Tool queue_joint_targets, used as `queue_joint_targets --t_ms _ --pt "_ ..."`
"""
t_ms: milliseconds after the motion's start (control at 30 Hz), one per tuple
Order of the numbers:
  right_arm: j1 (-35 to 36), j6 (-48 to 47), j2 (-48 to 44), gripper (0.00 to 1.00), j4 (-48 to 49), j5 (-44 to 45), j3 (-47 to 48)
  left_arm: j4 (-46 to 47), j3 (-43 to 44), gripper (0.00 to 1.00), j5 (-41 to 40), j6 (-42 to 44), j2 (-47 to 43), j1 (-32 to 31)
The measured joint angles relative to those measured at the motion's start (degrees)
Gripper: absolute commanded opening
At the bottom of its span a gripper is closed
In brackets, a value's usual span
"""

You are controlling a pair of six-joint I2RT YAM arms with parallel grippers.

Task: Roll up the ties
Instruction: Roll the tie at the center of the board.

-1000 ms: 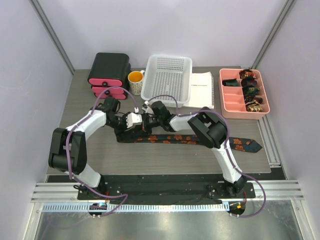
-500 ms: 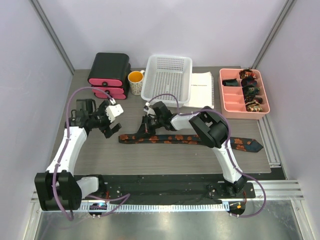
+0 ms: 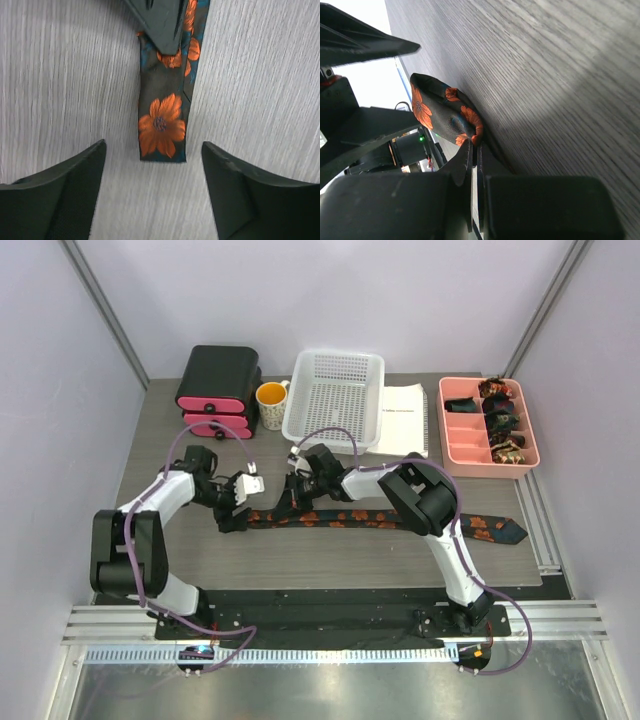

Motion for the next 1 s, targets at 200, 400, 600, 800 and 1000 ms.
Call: queue_joint_targets --t_ms 200,400,600,800,1000 --pt "0.00 0.02 0.00 0.03 0.00 -0.04 0.00 -0.76 2.67 0.51 -0.57 2.21 3.37 -1.99" --pt "0.00 0.46 0.00 0.11 0.39 -0.33 -0.02 -2.12 3.72 0.39 -0.57 1.92 3.41 -3.67" --pt "-0.02 2.29 0.00 0.37 1.64 -1.62 -0.04 -2.75 5.86 0.38 -0.52 0.31 3.32 -8.57" --pt "-0.59 3.69 -1.33 0.48 1.92 -3.54 -1.40 -3.15 6.64 0.36 -1.36 -0.87 4.15 -11.32" --pt "-2.45 3.43 -4.50 0.51 -1.07 -4.85 -3.87 -3.08 7.67 0.33 -2.84 -1.11 8.13 -12.11"
